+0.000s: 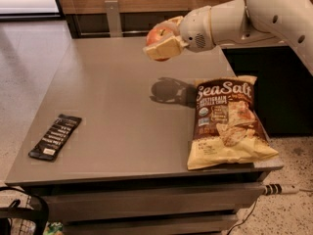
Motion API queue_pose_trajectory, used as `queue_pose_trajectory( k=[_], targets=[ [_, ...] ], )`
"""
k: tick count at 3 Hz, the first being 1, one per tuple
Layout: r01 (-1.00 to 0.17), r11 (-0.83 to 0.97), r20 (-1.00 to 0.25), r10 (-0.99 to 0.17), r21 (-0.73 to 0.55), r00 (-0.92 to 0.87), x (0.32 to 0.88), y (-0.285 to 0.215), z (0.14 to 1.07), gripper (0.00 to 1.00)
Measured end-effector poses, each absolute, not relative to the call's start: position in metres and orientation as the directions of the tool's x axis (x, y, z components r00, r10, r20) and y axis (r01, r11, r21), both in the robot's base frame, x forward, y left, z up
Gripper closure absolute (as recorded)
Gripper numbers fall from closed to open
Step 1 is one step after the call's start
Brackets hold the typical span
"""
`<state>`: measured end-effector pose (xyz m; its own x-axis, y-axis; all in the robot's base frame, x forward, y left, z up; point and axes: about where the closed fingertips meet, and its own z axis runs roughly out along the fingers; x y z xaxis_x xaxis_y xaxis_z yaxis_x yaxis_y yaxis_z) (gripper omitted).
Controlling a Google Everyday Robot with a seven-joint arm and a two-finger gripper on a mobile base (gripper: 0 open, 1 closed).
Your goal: Move apple near rxbar chocolate
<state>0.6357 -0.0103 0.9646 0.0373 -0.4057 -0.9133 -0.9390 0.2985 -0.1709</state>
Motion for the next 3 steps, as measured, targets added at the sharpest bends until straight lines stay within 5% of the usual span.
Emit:
queue_pose_trajectory(
  k=[3],
  targets=[
    [-0.947, 0.253, -0.899, -0.431, -0.198, 0.073, 0.6, 0.016, 0.963, 1.0]
  ],
)
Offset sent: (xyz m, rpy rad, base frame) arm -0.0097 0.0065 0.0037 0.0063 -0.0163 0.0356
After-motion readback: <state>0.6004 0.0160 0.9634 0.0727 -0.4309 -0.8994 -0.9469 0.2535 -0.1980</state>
